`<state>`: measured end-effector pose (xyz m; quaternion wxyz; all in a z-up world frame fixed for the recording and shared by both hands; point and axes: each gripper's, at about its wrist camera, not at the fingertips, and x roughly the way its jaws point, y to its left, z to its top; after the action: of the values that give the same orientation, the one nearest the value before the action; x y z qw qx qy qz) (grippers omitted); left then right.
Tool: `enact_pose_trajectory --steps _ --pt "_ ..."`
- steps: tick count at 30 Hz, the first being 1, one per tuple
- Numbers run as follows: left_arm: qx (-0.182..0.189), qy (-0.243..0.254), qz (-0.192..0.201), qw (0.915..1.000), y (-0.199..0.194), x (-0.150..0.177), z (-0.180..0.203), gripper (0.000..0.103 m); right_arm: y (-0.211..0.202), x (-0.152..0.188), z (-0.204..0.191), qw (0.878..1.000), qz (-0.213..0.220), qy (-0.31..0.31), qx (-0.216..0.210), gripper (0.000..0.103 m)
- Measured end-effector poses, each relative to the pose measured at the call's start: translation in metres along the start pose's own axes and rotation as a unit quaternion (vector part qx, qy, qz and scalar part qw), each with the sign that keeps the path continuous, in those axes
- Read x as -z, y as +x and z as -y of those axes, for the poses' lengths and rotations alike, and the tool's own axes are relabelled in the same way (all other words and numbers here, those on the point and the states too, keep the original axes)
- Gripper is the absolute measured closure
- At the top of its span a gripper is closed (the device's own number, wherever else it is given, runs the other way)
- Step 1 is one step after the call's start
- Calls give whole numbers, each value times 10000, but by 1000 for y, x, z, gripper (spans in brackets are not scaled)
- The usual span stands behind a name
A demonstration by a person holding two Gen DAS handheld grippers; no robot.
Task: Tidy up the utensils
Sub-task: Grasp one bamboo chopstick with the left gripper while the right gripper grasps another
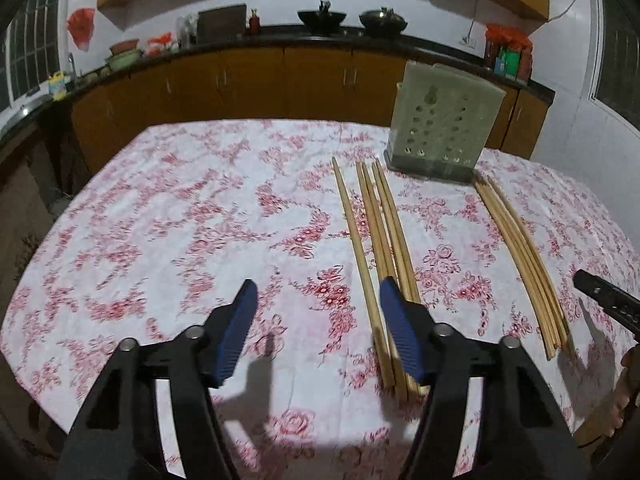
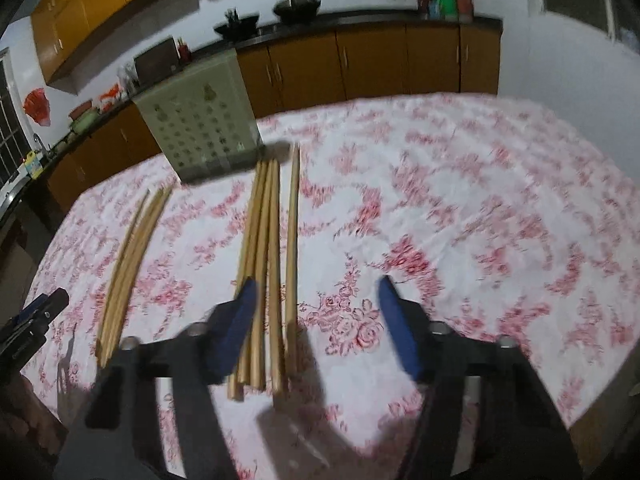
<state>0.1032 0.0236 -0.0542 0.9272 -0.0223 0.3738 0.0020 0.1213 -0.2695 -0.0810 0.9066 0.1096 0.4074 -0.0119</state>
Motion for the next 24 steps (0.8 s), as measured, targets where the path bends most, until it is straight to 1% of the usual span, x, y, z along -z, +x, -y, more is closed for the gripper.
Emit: enact_pose_trajectory --steps 2,4,7,9,12,13,15,19,24 --pt "37 18 -114 9999 9 -2 2 50 13 -3 -1 9999 -155 -1 -24 63" --pt "91 49 -222 9997 16 -3 3 54 21 -6 -5 9996 -260 -34 -59 69" --pt "177 83 -338 9992 24 -5 6 57 29 -9 -10 9994 -331 -115 -77 71" --pt "235 96 -402 9989 28 -5 7 59 35 -10 -13 9990 -393 -212 -14 76" --pt "303 98 -474 9984 34 -6 8 64 37 -11 -14 9987 -327 -353 142 88" --pt "341 99 -501 9981 36 -7 8 66 38 -12 -12 9988 -328 -323 165 93" --pt "420 96 -545 9976 38 -7 9 69 38 -14 -3 9994 -316 -125 85 94" --pt "516 132 -636 9966 44 -7 12 76 38 -15 0 9994 -303 -88 114 95" --pt "591 205 -687 9957 46 -7 16 78 38 -15 -1 9994 -276 -109 156 95"
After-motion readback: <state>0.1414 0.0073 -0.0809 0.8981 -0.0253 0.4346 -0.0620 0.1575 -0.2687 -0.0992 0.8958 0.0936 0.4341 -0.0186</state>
